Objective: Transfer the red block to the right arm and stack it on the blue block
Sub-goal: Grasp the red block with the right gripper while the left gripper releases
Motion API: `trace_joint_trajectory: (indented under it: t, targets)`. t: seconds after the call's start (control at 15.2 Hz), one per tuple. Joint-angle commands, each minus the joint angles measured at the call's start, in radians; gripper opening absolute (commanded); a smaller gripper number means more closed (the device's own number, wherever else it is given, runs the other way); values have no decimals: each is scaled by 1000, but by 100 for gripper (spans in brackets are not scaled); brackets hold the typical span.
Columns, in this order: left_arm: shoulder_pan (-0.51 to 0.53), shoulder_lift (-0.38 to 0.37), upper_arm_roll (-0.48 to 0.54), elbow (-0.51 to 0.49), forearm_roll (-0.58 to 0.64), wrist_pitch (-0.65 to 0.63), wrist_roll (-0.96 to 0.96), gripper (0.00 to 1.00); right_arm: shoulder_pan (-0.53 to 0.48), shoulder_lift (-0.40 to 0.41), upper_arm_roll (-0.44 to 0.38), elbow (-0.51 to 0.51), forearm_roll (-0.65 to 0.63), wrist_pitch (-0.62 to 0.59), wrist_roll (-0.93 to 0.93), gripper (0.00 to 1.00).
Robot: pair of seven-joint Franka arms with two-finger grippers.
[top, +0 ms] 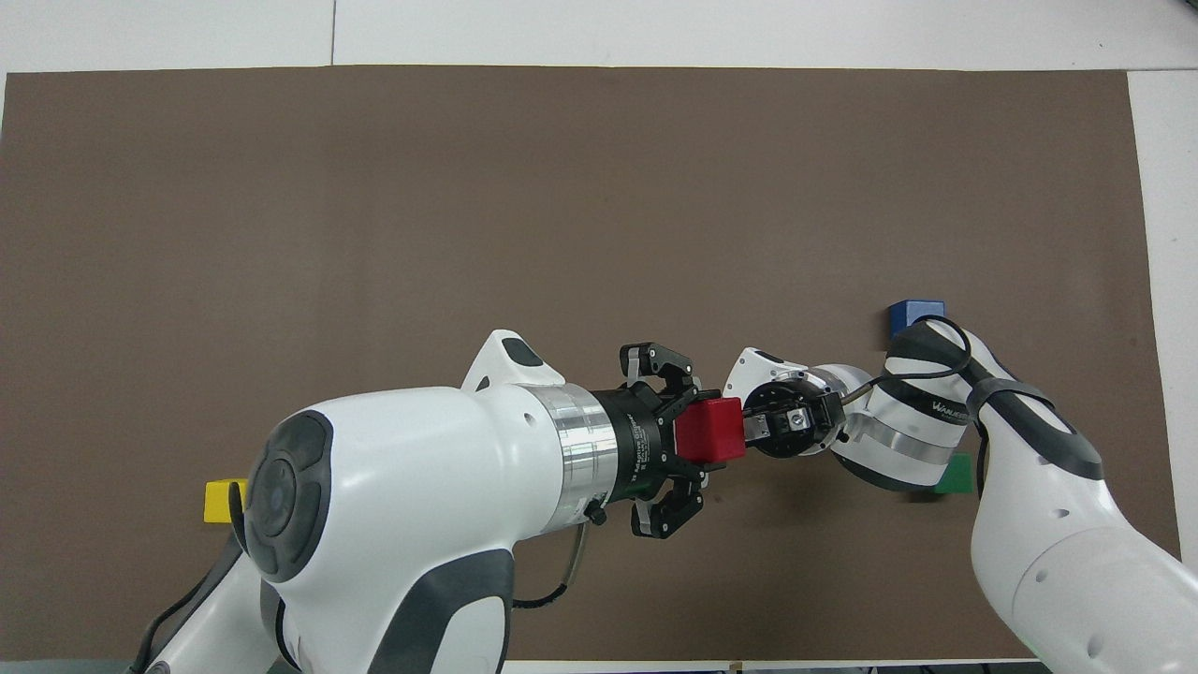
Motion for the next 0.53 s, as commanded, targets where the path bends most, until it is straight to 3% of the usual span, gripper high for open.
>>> trace_joint_trajectory:
  t: [0.0, 0.07, 0.13, 0.2, 0.46]
  targets:
    - [-20, -33, 14, -36, -23, 19, -11, 0, 9, 11, -2, 7, 24, 18, -26, 87]
    - [-20, -34, 14, -37, -23, 19, -11, 0, 16, 11, -2, 2, 24, 32, -68, 73]
    - [-20, -36, 14, -43, -23, 19, -11, 0, 29, 11, -2, 1, 24, 44, -116, 29]
    - [-20, -40, 14, -49, -23, 18, -9, 0, 43, 11, -2, -4, 24, 56, -157, 2]
    - [-20, -49, 14, -68, -21, 16, -5, 0, 43, 8, -3, -1, 21, 75, -173, 0]
